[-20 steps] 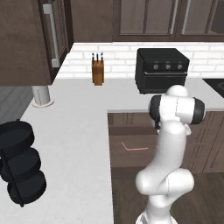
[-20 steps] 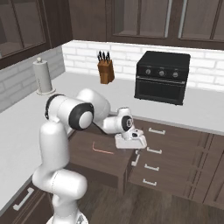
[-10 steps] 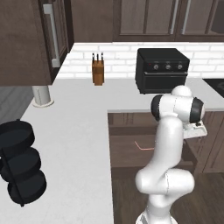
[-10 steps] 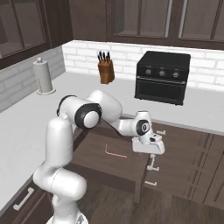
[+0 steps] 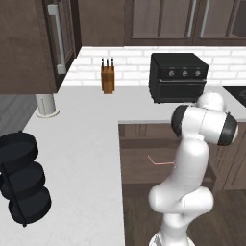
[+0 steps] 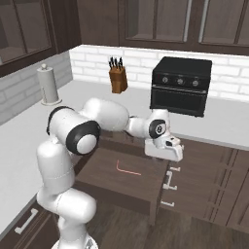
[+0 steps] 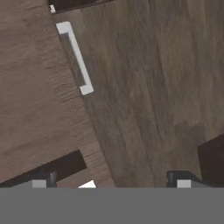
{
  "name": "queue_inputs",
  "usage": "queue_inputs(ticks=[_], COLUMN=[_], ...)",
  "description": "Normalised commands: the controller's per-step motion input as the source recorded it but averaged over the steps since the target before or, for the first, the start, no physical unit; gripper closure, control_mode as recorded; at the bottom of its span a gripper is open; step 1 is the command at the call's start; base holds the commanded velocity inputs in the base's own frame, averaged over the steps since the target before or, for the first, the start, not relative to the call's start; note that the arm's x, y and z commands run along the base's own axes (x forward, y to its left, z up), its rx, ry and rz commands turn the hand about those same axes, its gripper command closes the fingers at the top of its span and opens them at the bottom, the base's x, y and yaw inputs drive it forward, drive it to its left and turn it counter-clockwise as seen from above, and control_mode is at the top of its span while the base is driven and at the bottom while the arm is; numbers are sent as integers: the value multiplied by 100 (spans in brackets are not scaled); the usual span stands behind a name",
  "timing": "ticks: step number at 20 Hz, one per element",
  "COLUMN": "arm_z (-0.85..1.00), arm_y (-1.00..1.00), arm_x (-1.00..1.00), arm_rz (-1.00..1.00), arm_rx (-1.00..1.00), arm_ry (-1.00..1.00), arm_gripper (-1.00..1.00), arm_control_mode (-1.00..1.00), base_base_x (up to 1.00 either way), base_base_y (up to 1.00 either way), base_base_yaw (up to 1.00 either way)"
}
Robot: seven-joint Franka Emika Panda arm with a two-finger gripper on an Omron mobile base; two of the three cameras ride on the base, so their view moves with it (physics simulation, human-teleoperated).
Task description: Take a straw from the drawer in front and place it inside the glass cup on the dining counter.
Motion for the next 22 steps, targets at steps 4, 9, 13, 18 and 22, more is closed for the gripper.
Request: queue_inputs(ticks=[4, 9, 13, 18, 22], arm_z=[100, 63, 16, 7, -1], arm_y=[59, 97, 100, 78, 44], arm_x=[-37, -34, -11, 0, 11], arm_rz=[0, 0, 0, 0, 1], arm_rx=[-4, -4, -3, 0, 0], arm_ry=[-13, -3, 0, 0, 0], arm_gripper=[-100, -100, -100, -100, -100], arm_control_mode=[-100, -100, -100, -100, -100], base_base_x=[0, 0, 0, 0, 0], base_base_y=[0, 0, 0, 0, 0], base_base_yaw=[0, 0, 0, 0, 0])
